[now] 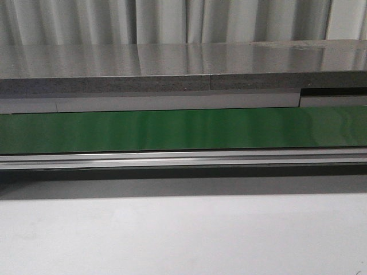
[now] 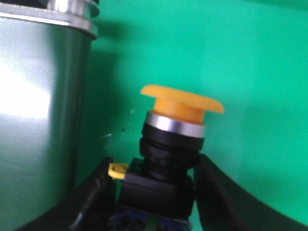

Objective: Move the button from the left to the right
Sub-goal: 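Lift the button off the belt with the right gripper, then carry the button over the green bin and open the right gripper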

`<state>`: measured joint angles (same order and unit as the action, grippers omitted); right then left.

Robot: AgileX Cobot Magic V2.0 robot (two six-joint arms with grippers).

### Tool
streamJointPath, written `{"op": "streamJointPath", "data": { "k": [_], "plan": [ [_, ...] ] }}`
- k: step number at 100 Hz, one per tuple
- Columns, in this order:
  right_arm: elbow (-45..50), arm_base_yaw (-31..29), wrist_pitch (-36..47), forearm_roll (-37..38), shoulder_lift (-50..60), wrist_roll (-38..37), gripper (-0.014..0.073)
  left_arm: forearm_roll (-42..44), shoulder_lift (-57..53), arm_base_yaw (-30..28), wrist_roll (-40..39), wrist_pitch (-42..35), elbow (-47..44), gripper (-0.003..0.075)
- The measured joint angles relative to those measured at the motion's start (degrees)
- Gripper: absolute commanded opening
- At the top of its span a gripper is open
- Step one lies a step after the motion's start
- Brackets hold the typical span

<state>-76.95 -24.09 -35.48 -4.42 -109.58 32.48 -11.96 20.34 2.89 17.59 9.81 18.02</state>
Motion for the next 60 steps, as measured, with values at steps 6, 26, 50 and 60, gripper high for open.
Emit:
{"op": "streamJointPath", "data": {
  "k": [6,26,50,60],
  "plan": [
    [-0.1,0.0,0.11,-0.12,-0.42,0.0,0.0199,0.0,0.0,0.0,0.0,0.0,0.0,-0.002],
    [-0.1,0.0,0.03,-0.12,-1.76,0.05,0.0353,0.0,0.0,0.0,0.0,0.0,0.0,-0.002],
    [-0.1,-0.08,0.73,-0.2,-1.87,0.05,0.0458,0.0,0.0,0.0,0.0,0.0,0.0,-0.002],
    [-0.1,-0.08,0.86,-0.2,-1.87,0.05,0.0458,0.0,0.0,0.0,0.0,0.0,0.0,-0.002]
  ]
}}
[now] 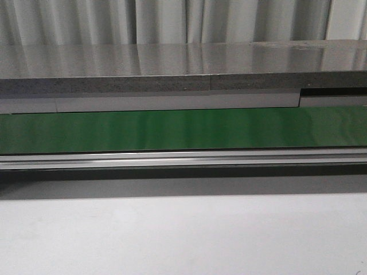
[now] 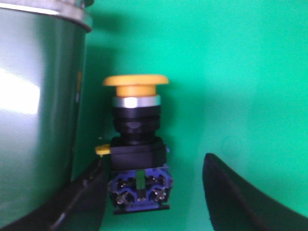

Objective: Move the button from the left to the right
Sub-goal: 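Carry the button over the green bin and open the right gripper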

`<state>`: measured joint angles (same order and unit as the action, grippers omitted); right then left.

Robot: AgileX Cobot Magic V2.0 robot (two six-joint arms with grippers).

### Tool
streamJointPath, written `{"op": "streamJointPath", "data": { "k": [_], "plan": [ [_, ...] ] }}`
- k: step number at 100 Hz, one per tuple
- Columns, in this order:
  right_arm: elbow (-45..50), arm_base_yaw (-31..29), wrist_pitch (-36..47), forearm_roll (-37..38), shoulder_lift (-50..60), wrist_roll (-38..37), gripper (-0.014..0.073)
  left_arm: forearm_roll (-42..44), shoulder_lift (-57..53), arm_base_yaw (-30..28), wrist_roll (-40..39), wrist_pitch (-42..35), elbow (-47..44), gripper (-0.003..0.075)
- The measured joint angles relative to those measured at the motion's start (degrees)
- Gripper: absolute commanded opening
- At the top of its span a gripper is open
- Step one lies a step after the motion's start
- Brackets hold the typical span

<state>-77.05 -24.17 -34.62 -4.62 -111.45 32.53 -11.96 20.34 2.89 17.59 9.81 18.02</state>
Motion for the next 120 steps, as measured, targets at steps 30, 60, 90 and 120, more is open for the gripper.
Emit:
{"op": "streamJointPath", "data": {
  "k": [30,60,90,120],
  "plan": [
    [0.0,0.0,0.0,1.82,1.4,-2.22,0.0457,0.0,0.0,0.0,0.0,0.0,0.0,-0.002],
    [0.0,0.58,1.24,-0.12,9.64,-4.9,0.0457,0.0,0.0,0.0,0.0,0.0,0.0,-0.002],
    [0.0,7.76,1.57,-10.7,19.01,-5.01,0.0457,0.0,0.0,0.0,0.0,0.0,0.0,-0.002],
    [1.23,14.46,1.57,-17.27,26.88,-5.13,0.0457,0.0,0.0,0.0,0.0,0.0,0.0,-0.002]
  ]
}}
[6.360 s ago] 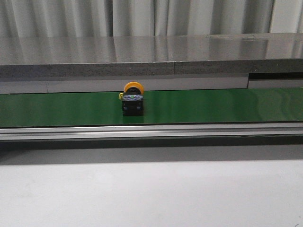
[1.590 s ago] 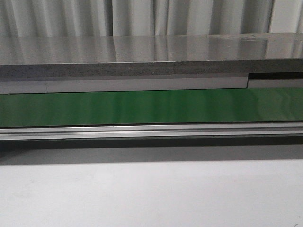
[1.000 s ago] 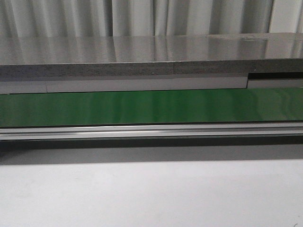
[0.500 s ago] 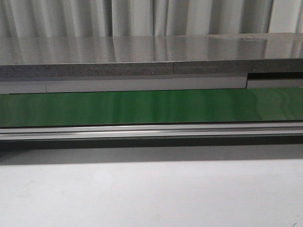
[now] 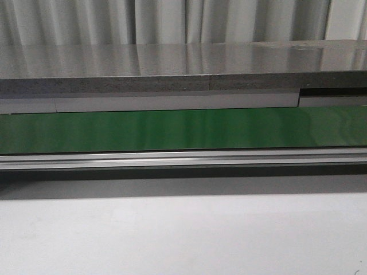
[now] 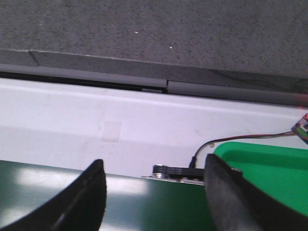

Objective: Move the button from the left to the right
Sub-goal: 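Carry the button over the green bin and open the right gripper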

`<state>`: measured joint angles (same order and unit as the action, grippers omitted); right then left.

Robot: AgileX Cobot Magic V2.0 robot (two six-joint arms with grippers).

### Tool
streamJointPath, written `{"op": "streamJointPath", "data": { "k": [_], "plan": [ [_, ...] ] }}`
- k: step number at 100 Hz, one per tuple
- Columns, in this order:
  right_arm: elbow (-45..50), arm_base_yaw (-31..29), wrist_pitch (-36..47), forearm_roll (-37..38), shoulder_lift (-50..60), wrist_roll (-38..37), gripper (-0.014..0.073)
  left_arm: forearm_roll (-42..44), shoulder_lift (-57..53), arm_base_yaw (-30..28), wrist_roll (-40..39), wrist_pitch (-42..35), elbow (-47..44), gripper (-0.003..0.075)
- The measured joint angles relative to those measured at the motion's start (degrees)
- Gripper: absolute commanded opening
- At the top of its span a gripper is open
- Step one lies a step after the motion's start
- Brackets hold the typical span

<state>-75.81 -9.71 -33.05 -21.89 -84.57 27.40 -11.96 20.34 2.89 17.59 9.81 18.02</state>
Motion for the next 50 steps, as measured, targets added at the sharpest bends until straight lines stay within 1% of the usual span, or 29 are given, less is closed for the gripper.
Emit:
{"op": "streamJointPath", "data": {
  "k": [10,24,50],
  "plan": [
    [3.31,2.33,1.22,-0.27,3.24,0.0,0.0457,0.0,0.0,0.0,0.0,0.0,0.0,-0.002],
    [11.37,5.36,5.1,-0.41,9.9,0.0,0.0457,0.0,0.0,0.0,0.0,0.0,0.0,-0.002],
    [27.84,6.75,12.34,-0.55,25.54,0.0,0.0456,0.0,0.0,0.0,0.0,0.0,0.0,-0.002]
  ]
}}
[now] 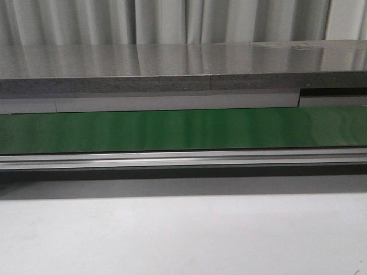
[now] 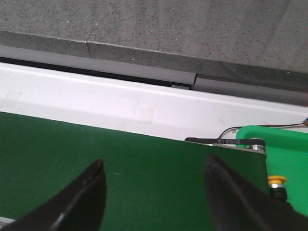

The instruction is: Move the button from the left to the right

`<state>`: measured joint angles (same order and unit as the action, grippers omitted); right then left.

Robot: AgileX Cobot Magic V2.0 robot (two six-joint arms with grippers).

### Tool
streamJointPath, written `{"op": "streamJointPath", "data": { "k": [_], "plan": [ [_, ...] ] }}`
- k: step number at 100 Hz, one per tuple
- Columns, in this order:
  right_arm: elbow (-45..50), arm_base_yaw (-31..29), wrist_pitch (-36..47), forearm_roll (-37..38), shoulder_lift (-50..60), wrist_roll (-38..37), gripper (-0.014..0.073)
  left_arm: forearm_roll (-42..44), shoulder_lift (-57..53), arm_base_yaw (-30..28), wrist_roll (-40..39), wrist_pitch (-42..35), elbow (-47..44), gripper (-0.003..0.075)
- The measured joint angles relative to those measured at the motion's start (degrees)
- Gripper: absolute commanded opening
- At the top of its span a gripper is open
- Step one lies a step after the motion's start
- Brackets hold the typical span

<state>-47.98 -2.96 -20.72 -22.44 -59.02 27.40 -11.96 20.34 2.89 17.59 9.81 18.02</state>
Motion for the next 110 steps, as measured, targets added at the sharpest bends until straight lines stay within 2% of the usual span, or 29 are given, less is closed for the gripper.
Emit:
{"op": "streamJointPath", "data": {
  "k": [28,47,54,67,92,110],
  "plan": [
    [14.31,0.0,2.14,-0.13,20.4,0.0,0.0455,0.0,0.0,0.0,0.0,0.0,0.0,-0.002],
    [19.63,0.0,-1.05,-0.33,33.07,0.0,0.0444,0.0,0.0,0.0,0.0,0.0,0.0,-0.002],
    [20.45,0.0,-2.6,-0.5,36.67,0.0,0.0393,0.0,0.0,0.0,0.0,0.0,0.0,-0.002],
    [20.93,0.0,-5.48,-0.52,41.41,0.0,0.0238,0.0,0.0,0.0,0.0,0.0,0.0,-0.002],
    [21.03,0.0,-6.19,-0.61,42.69,0.0,-0.0063,0.0,0.0,0.0,0.0,0.0,0.0,-0.002],
    [21.03,0.0,-6.61,-0.61,42.69,0.0,-0.0068,0.0,0.0,0.0,0.0,0.0,0.0,-0.002]
  ]
}}
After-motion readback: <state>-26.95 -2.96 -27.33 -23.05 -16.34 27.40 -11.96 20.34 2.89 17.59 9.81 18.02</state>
